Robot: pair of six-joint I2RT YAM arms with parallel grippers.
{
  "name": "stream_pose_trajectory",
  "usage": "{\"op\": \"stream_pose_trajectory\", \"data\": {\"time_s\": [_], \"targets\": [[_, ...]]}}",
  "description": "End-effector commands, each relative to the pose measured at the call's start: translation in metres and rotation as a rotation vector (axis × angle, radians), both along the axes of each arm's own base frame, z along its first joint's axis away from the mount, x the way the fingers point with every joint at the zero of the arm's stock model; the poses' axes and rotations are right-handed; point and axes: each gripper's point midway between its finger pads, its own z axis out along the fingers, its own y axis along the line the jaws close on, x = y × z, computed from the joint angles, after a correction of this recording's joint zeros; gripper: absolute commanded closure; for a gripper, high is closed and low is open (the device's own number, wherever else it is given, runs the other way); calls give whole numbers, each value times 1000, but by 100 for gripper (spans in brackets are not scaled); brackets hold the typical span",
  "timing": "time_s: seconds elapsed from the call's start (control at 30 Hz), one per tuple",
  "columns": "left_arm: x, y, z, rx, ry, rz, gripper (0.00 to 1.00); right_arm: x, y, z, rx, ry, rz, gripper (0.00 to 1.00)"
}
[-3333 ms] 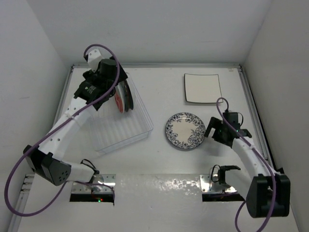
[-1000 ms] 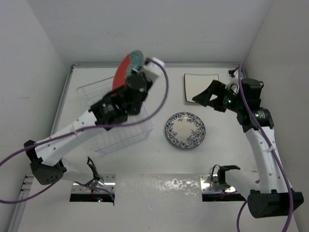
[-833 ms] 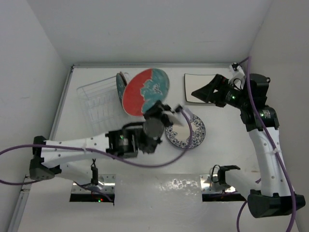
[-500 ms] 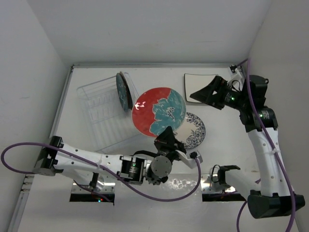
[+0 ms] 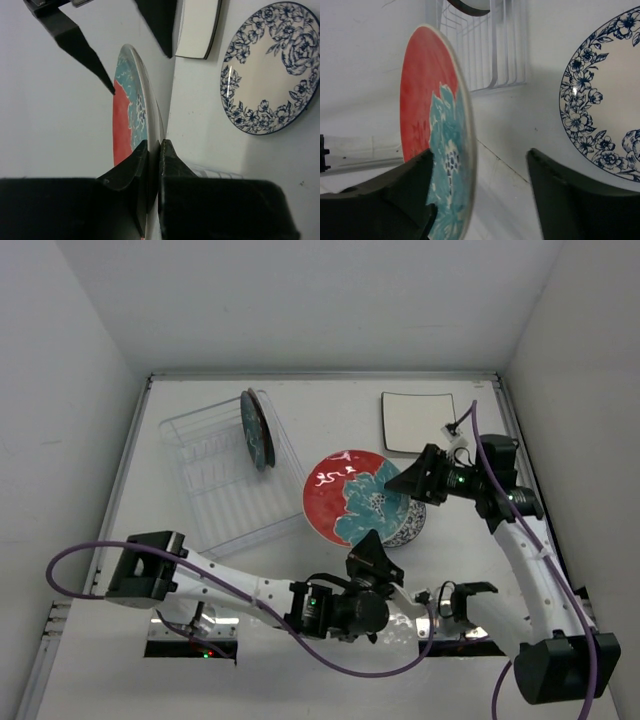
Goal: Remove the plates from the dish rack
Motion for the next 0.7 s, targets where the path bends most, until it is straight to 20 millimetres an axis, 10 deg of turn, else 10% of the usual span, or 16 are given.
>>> {"op": "stream_pose_trajectory", "data": {"time_s": [0.0, 0.13, 0.2, 0.4, 0.67], "targets": [[-2, -4, 27, -79, -25, 27, 100, -4, 4, 0, 2, -83, 61, 32], [1, -10, 20, -105, -10, 39, 98, -5, 3, -12, -14, -73, 64, 98], [7, -8, 19, -117, -5, 61, 93, -3, 1, -15, -25, -71, 55, 100], [22, 8, 18, -201, 110, 152, 0, 26, -31, -49, -22, -23, -162, 100], [29, 80, 7, -421, 211, 377, 0, 72, -58, -58, 56, -79, -345, 100]]}}
